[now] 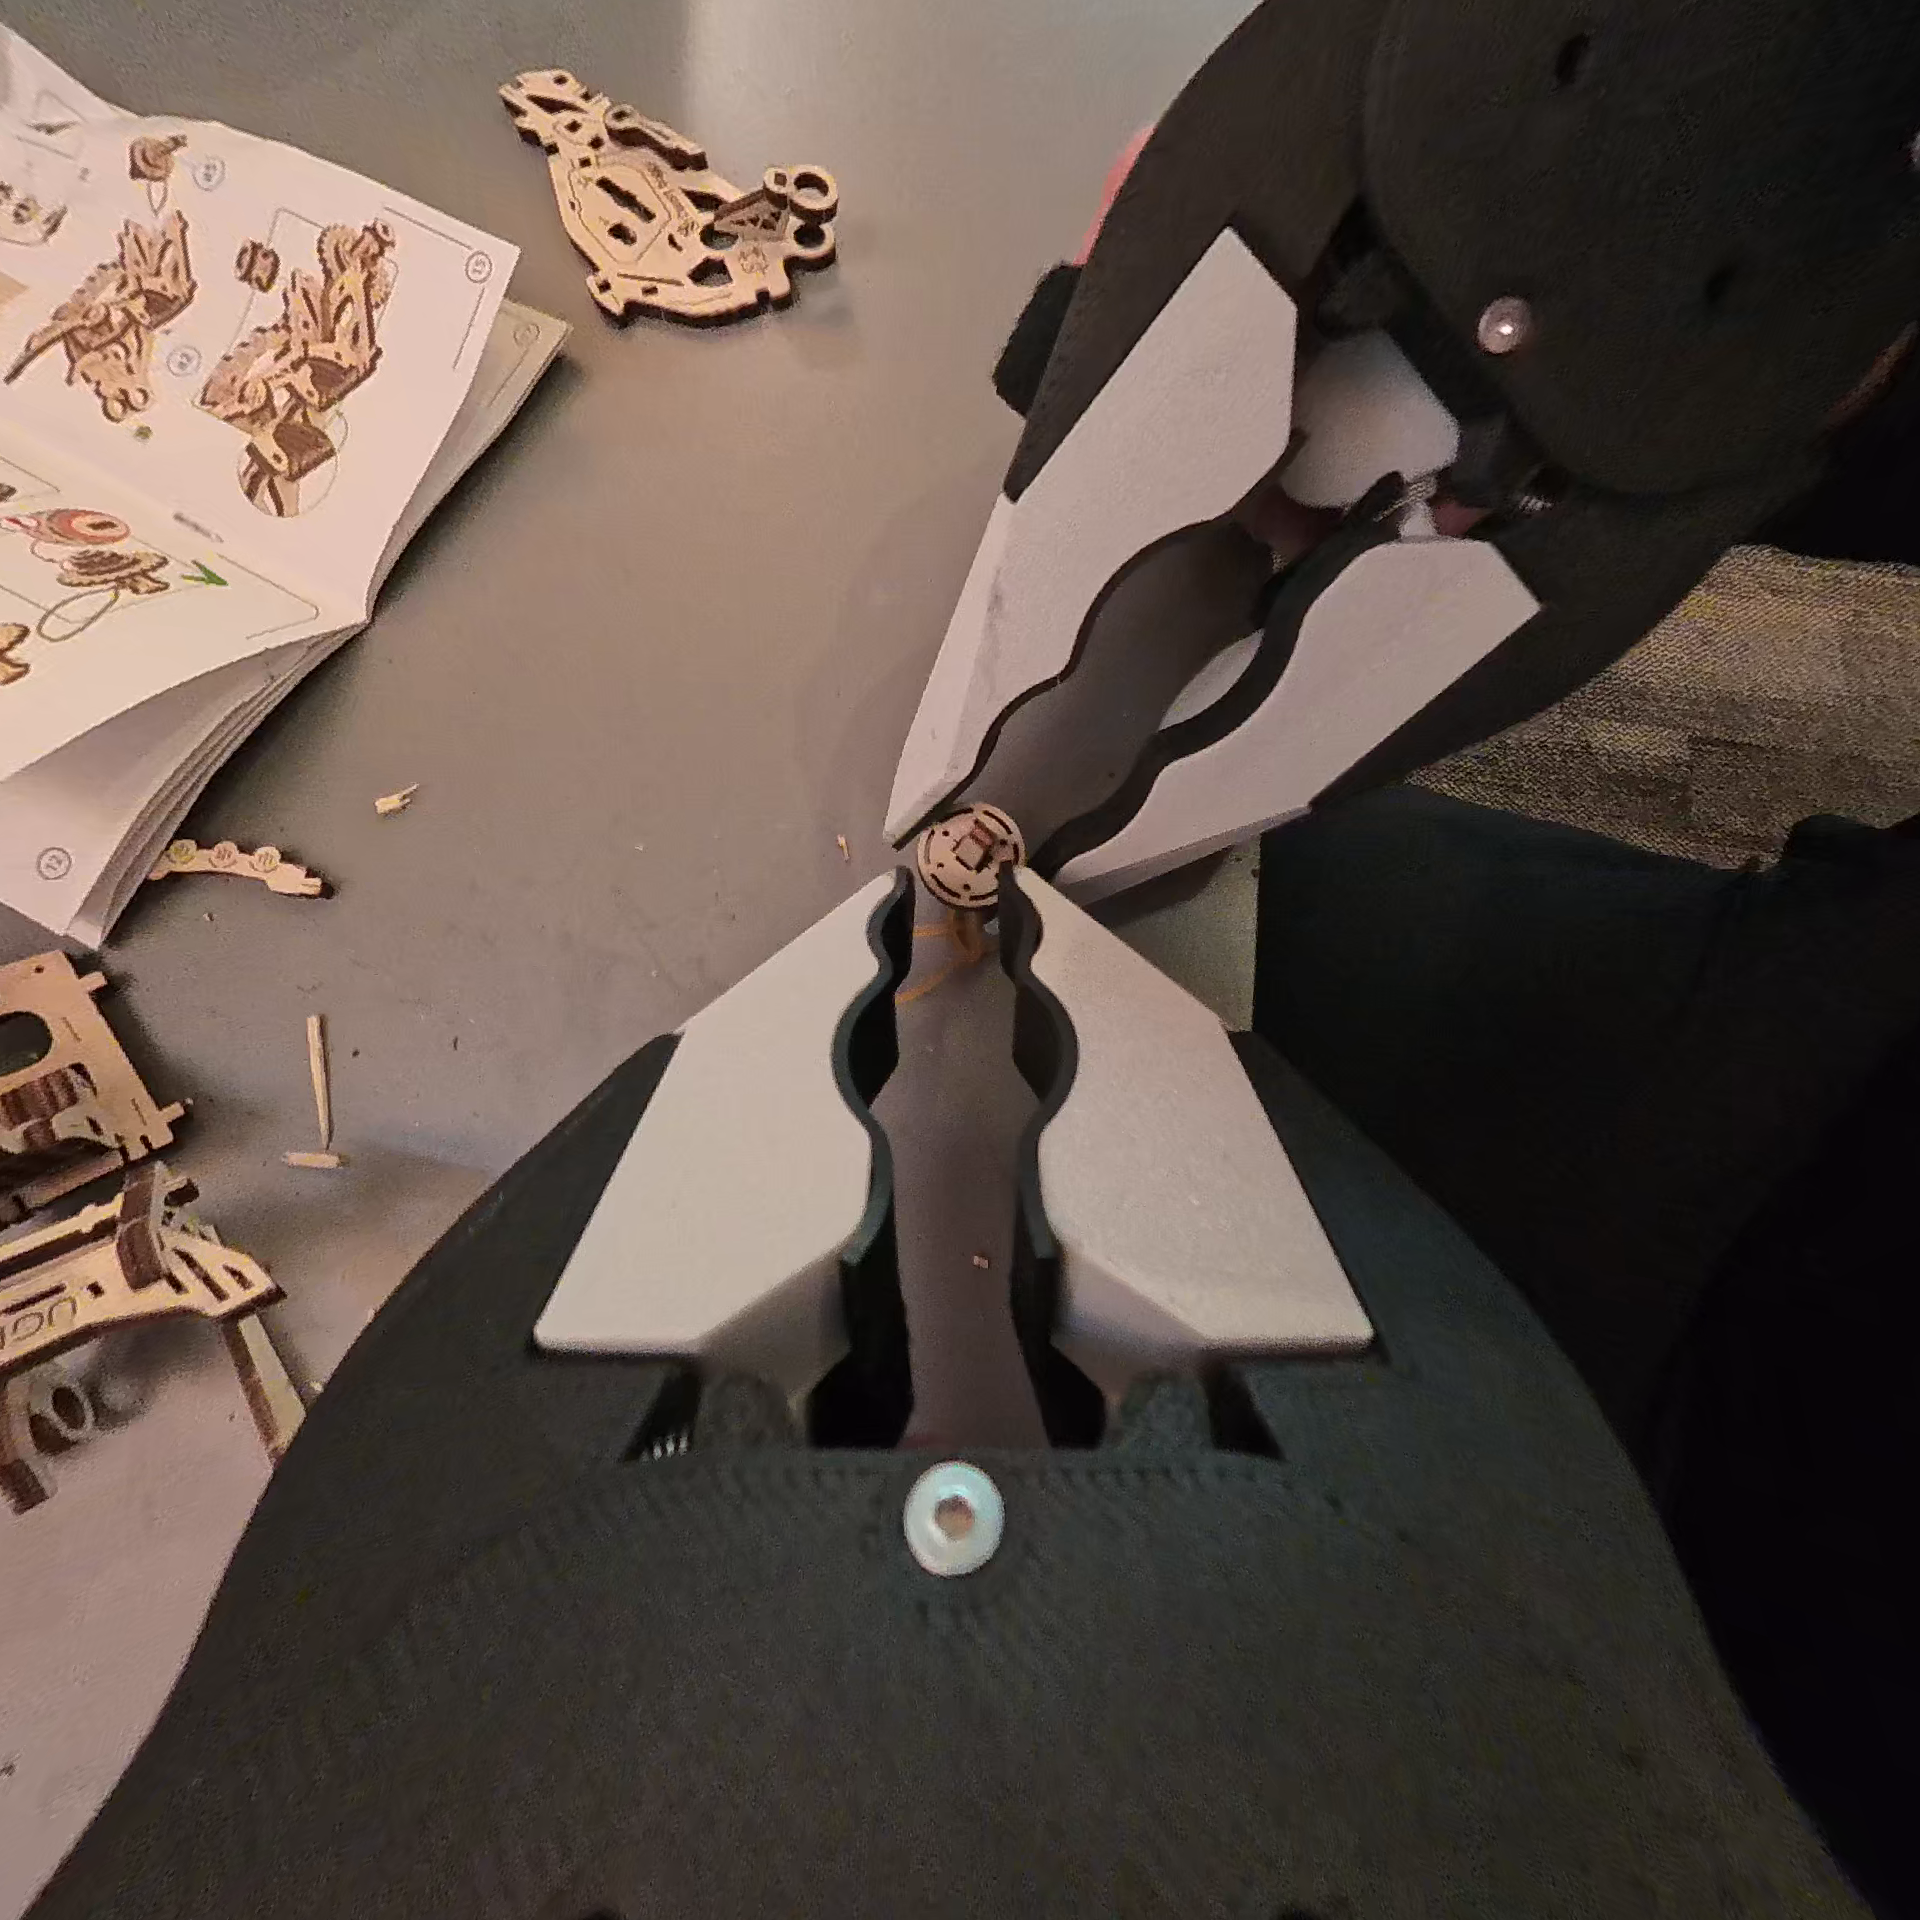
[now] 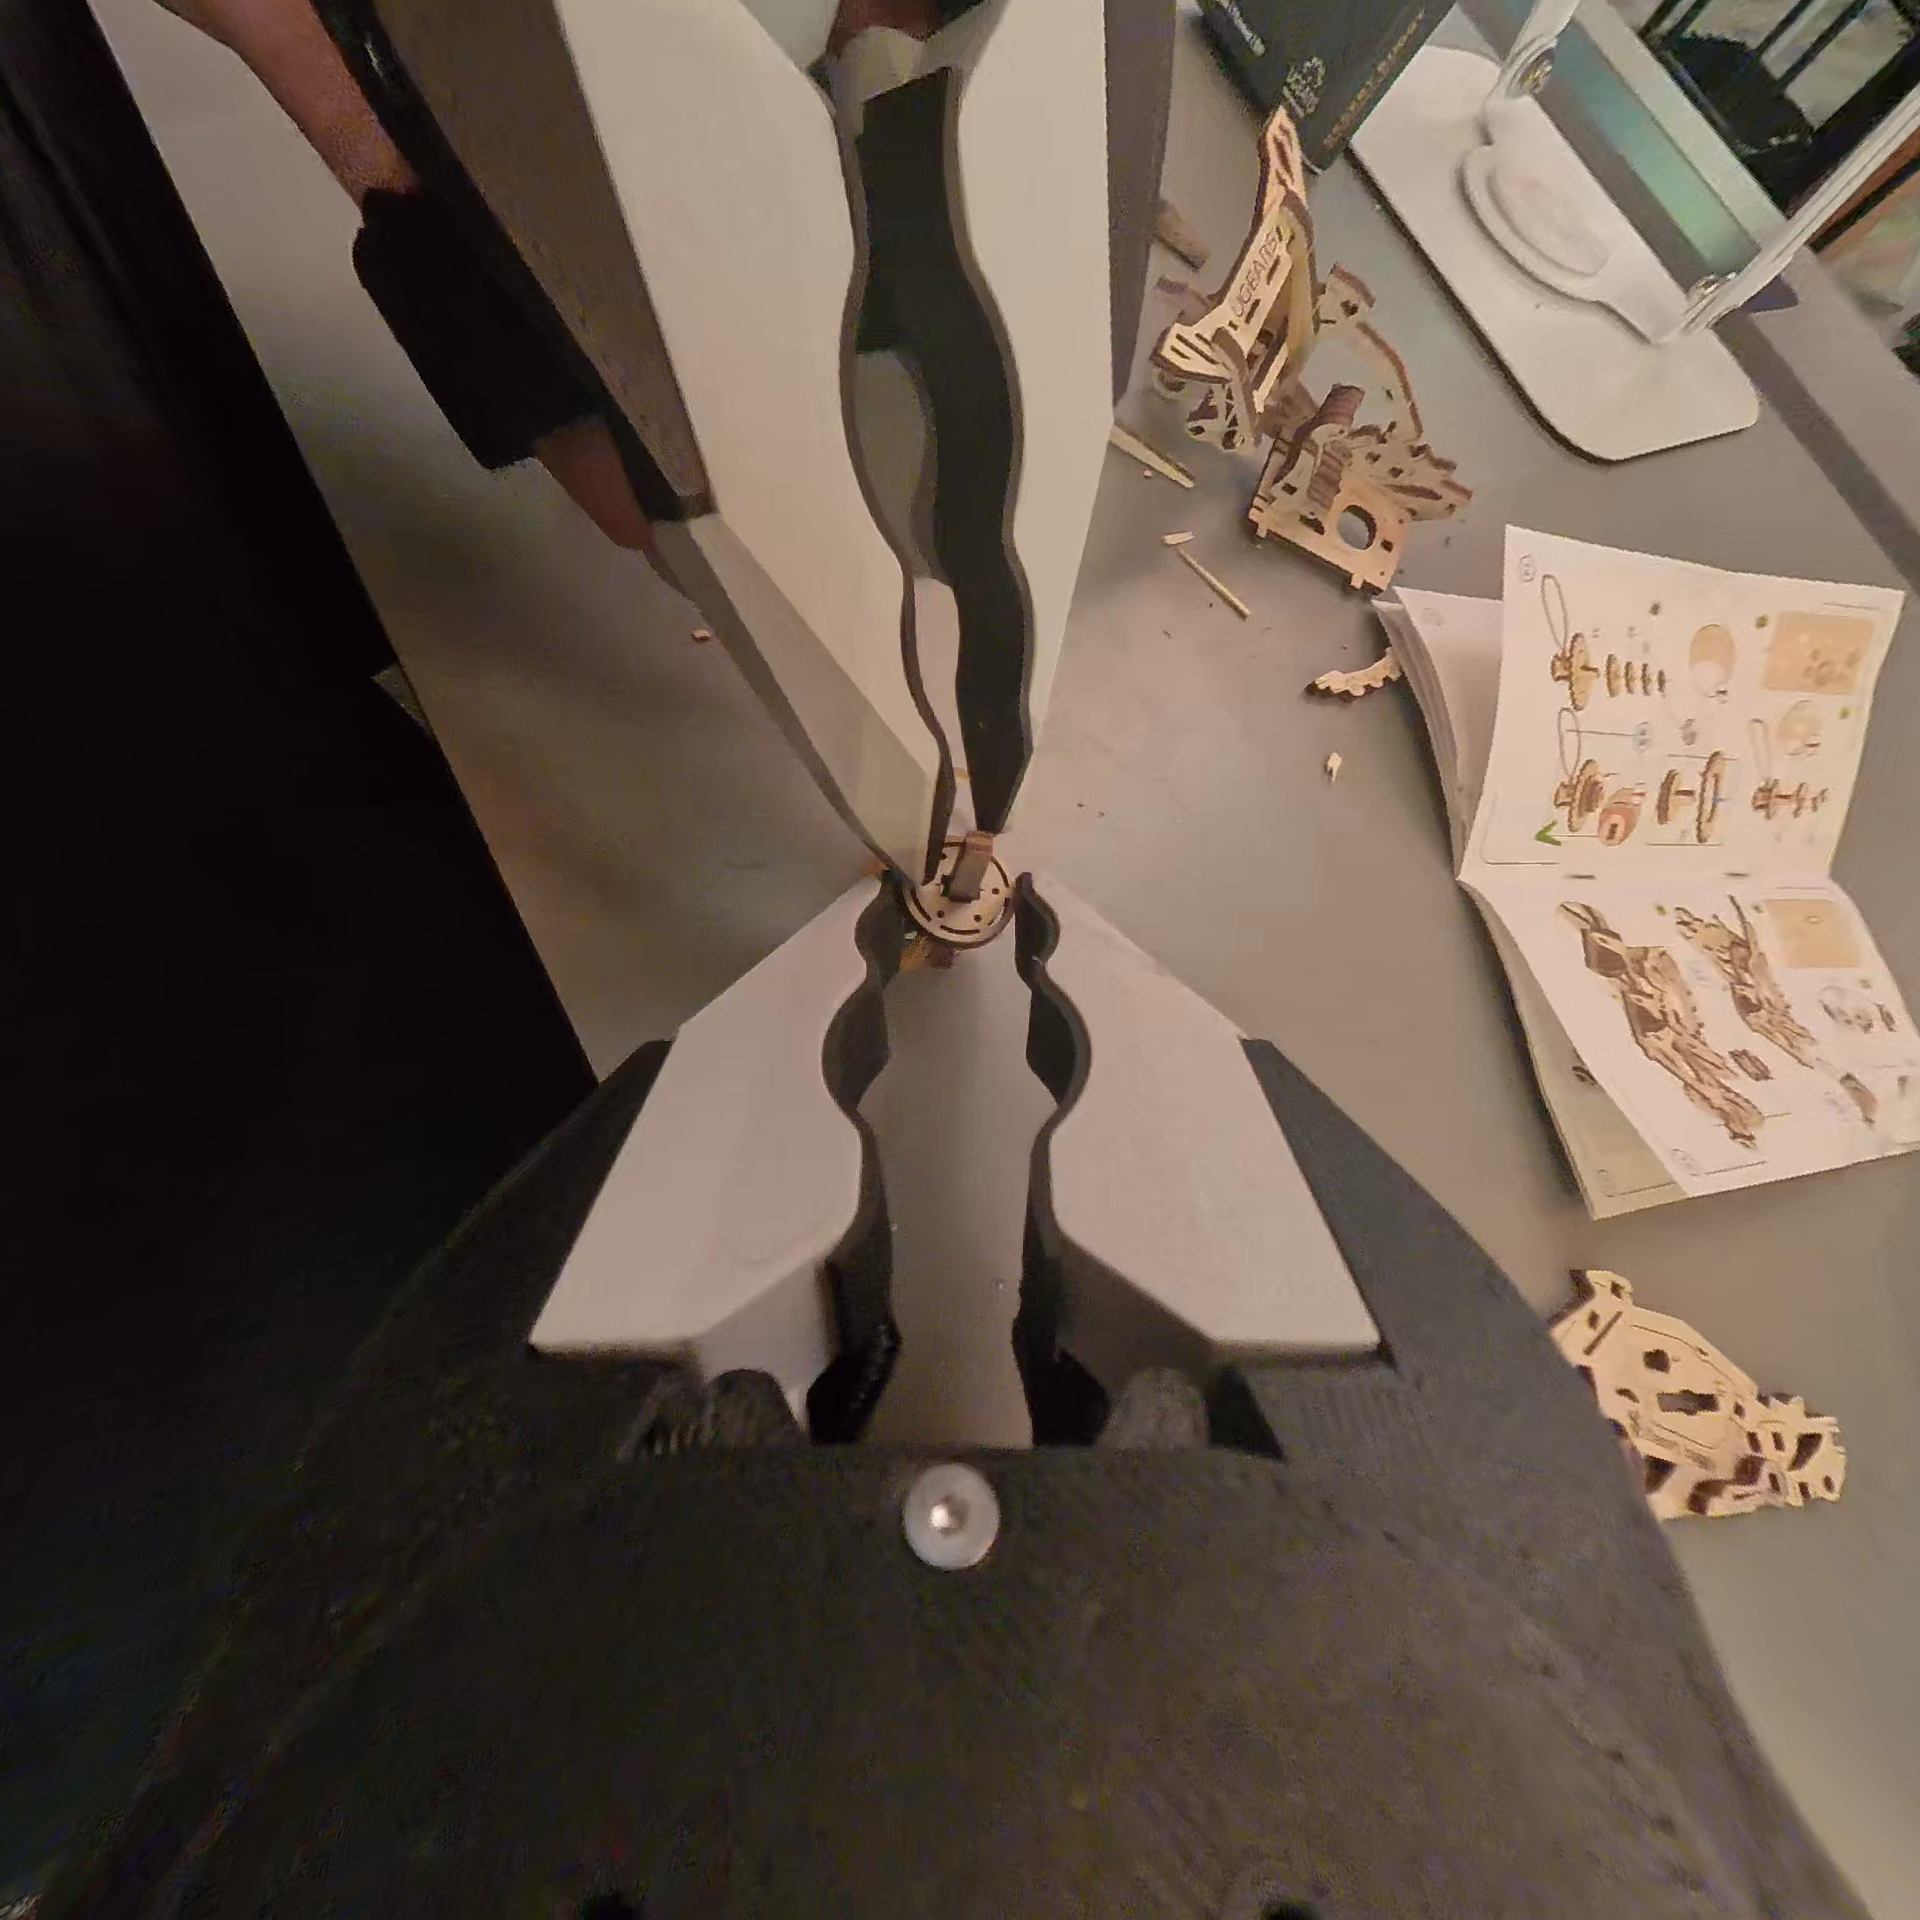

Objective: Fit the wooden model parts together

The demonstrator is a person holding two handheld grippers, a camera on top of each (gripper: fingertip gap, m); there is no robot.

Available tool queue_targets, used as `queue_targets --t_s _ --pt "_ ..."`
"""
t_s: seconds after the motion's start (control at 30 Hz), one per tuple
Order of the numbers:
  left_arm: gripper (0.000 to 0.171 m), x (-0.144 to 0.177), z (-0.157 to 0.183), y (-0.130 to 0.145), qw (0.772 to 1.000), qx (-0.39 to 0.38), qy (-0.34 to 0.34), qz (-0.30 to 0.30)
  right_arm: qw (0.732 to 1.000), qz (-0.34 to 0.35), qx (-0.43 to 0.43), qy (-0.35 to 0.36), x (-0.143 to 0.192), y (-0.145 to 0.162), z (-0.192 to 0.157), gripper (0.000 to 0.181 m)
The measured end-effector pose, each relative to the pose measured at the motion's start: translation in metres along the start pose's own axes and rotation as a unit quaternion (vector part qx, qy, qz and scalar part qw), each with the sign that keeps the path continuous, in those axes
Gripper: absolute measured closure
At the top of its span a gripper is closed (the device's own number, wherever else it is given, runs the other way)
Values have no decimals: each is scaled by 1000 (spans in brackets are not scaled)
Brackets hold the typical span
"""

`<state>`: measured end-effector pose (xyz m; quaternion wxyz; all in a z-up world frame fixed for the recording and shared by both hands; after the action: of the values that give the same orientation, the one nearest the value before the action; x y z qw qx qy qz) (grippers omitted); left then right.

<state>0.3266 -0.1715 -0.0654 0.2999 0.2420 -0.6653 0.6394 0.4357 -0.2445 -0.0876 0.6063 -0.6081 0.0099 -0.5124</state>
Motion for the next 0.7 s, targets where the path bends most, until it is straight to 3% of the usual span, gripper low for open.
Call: queue_targets --t_s 0.23,0.43,0.53,0.7 --pt "162 0 -2 1 1000 -6 18 12 999 -4 -32 -31 -1 0 7 163" --pt "162 -1 1 2 1000 -21 7 17 1000 -3 -11 -10 -1 1 4 163" --pt "163 -3 4 4 999 -33 -5 10 999 16 -31 -19 4 0 5 151" --pt "161 -1 2 2 999 -31 -6 16 998 35 -37 -27 14 1 6 164"
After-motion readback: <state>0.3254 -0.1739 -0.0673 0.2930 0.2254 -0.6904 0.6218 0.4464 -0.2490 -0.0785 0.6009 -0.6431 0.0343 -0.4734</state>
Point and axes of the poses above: each gripper's, where its closed fingertips meet, x back along the fingers, y out of its underside, z = x × y across the jaws, the point moved 10 cm from there along x, back along the fingers, and after that the axes turned 4 degrees about -y, right-handed, at the moved point
